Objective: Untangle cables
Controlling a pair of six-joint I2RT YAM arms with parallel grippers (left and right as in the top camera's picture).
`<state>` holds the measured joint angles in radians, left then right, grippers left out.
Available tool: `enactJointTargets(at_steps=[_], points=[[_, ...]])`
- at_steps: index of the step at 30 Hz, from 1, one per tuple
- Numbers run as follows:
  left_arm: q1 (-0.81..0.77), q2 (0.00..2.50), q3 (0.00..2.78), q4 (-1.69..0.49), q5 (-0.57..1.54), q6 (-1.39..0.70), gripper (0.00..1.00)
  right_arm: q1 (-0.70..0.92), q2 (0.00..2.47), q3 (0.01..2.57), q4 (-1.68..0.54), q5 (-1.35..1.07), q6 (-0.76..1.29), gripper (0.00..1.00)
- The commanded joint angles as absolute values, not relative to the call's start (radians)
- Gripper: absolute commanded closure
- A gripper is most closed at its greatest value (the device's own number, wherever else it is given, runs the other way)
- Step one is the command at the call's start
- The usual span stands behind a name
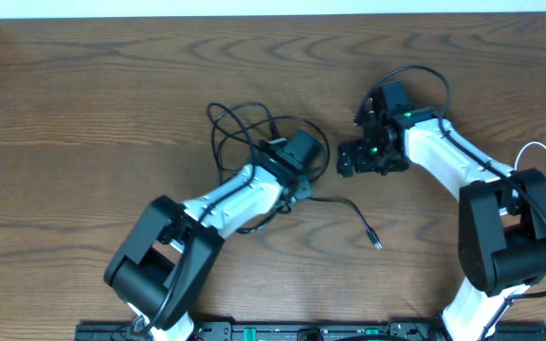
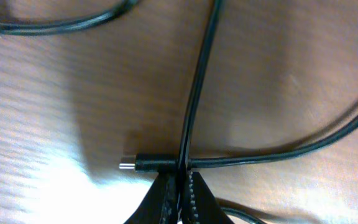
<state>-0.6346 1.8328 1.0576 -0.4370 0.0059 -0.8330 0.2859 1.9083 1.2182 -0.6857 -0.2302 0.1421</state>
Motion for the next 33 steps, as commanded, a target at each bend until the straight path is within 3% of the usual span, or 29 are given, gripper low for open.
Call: enactJointTargets(at_steps=[1,8,13,17,22,25,28,33], points=[[-0.575,1.842,1.049,-0.438,0.083,-0.804,0.92,0.311,1.904,1.217,-0.664,-0.239,0.142,0.01],[-0.410,1.842,1.050,-0.428,0.279,-0.665,0.93,0.354,1.904,1.208,-0.635,-0.243,0.216,0.01],[-0.300,1.842,1.050,-0.405,0.428,-0.611,0.92,0.376,1.904,1.208,-0.589,-0.459,0.216,0.01],[-0.232,1.842,1.050,-0.402,0.577,-0.595,0.93,0.392,1.904,1.208,-0.582,-0.485,0.221,0.01],[-0.179,1.842,1.050,-0.413,0.689,-0.580,0.92,0.395,1.904,1.208,-0.590,-0.492,0.380,0.01],[-0.157,1.842,1.050,-0.399,0.693,-0.678,0.93,0.396,1.904,1.208,-0.618,-0.516,0.442,0.01],[-0.154,1.842,1.050,-0.362,0.692,-0.693,0.92,0.408,1.904,1.205,-0.620,-0.516,0.511,0.08],[-0.154,1.842,1.050,-0.345,0.692,-0.635,0.93,0.434,1.904,1.171,-0.596,-0.515,0.731,0.09]])
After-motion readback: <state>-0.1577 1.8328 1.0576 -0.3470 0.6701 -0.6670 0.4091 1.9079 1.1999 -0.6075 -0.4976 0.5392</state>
